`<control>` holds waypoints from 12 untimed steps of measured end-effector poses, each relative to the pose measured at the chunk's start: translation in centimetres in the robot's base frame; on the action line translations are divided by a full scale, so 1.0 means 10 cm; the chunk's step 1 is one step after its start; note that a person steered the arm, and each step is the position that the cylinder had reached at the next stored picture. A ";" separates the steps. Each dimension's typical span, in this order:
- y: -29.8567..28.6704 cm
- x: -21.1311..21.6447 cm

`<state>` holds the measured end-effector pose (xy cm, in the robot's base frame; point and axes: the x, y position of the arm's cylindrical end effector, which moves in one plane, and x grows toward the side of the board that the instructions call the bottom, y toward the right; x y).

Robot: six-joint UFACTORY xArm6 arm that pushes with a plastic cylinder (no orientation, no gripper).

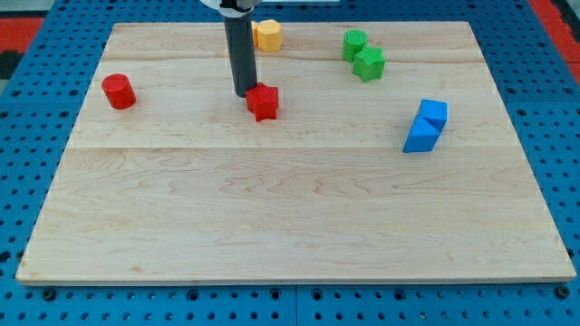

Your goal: Slide red circle into the left of red stare

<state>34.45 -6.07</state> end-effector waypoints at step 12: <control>-0.68 -0.59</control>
<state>28.51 -12.85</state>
